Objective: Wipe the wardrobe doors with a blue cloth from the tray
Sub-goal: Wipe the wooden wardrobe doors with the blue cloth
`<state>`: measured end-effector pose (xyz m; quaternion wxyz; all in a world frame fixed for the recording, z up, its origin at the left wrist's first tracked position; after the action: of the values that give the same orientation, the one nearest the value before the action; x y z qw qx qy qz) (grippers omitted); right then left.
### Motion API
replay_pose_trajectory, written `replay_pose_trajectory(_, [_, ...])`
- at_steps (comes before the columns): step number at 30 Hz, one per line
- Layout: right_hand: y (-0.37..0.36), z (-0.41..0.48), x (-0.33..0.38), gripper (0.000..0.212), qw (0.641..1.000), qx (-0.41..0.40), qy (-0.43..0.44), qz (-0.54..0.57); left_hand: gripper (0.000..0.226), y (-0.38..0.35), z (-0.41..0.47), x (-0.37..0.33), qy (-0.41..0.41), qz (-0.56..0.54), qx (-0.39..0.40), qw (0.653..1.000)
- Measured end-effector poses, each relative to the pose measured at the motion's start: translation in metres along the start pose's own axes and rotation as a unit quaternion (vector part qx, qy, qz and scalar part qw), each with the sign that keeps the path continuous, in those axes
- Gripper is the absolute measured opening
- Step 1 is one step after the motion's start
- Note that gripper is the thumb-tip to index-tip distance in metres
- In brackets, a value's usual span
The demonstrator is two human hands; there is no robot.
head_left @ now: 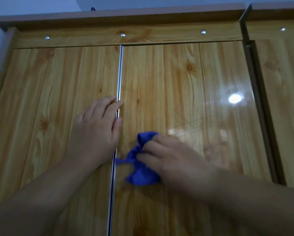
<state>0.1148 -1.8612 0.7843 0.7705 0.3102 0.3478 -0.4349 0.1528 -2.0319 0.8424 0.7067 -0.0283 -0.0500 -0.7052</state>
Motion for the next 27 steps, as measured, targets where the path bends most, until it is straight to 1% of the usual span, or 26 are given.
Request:
replay_pose_trajectory(1, [0.005,-0.001,-0.022,0.039,1.0,-0.006,-0.028,-0.01,0.046,0.0,0.0,0.001,0.001,0.001,0.003,1.0])
replay_pose_trajectory(3, [0.02,-0.006,-0.075,0.047,0.99,-0.021,-0.136,-0.025,0.047,0.0,0.0,0.001,0.004,0.001,0.003,1.0])
replay_pose_trajectory(5, [0.036,-0.016,-0.125,0.049,0.969,-0.059,-0.234,-0.048,0.047,-0.001,-0.001,0.001,0.003,-0.002,-0.003,1.0])
replay_pose_trajectory(7, [0.047,-0.026,-0.165,0.045,0.943,-0.079,-0.315,-0.069,0.047,-0.001,-0.002,0.0,0.0,-0.007,-0.008,1.0])
replay_pose_trajectory(9, [0.05,-0.027,-0.185,0.041,0.92,-0.091,-0.373,-0.075,0.046,-0.002,-0.003,0.0,0.0,-0.013,-0.014,1.0])
replay_pose_trajectory(11, [0.044,-0.023,-0.179,0.042,0.906,-0.09,-0.408,-0.073,0.046,-0.003,-0.004,0.0,-0.003,-0.009,-0.02,1.0])
replay_pose_trajectory(13, [0.036,-0.012,-0.147,0.041,0.913,-0.078,-0.396,-0.064,0.045,-0.003,-0.004,0.001,-0.009,-0.004,-0.023,1.0])
replay_pose_trajectory(15, [0.029,-0.004,-0.089,0.034,0.94,-0.062,-0.332,-0.053,0.045,-0.003,-0.002,0.001,-0.012,-0.005,-0.019,1.0])
replay_pose_trajectory(16, [0.023,-0.003,-0.055,0.03,0.957,-0.061,-0.283,-0.034,0.045,-0.003,-0.001,0.001,-0.011,-0.005,-0.018,1.0])
replay_pose_trajectory(17, [0.017,-0.003,-0.021,0.028,0.969,-0.06,-0.24,-0.005,0.046,-0.003,-0.001,0.001,-0.011,-0.004,-0.018,1.0])
replay_pose_trajectory(19, [-0.006,-0.011,0.035,0.021,0.972,0.013,-0.207,0.109,0.046,-0.002,-0.001,0.001,-0.013,-0.003,-0.018,1.0])
replay_pose_trajectory(20, [-0.014,-0.016,0.053,0.016,0.973,0.033,-0.18,0.139,0.046,-0.002,-0.001,0.0,-0.012,-0.002,-0.015,1.0])
replay_pose_trajectory(22, [-0.016,-0.025,0.063,0.017,0.978,0.028,-0.143,0.147,0.047,-0.002,-0.001,0.0,-0.009,-0.002,-0.007,1.0])
replay_pose_trajectory(24, [-0.006,-0.031,0.05,0.023,0.995,0.005,-0.079,0.068,0.048,-0.002,-0.001,-0.001,-0.006,-0.005,0.0,1.0])
replay_pose_trajectory(25, [-0.004,-0.033,0.04,0.026,0.997,0.012,-0.06,0.037,0.048,-0.002,-0.001,-0.001,-0.003,-0.006,0.002,1.0])
replay_pose_trajectory(27, [0.003,-0.039,0.008,0.032,0.998,0.007,-0.065,0.009,0.049,-0.001,-0.001,-0.001,0.001,-0.007,0.004,1.0])
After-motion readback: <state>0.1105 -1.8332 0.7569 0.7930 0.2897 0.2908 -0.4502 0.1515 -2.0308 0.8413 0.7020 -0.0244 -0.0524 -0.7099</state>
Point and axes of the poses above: each hand's wrist, its own z-axis towards the middle knuckle, its own y-axis out of the back of the hand, x = y × z, the point moved 7 cm from there along z, towards the middle knuckle, and after that the axes turned 12 degrees about -z, right-handed, at the moved point
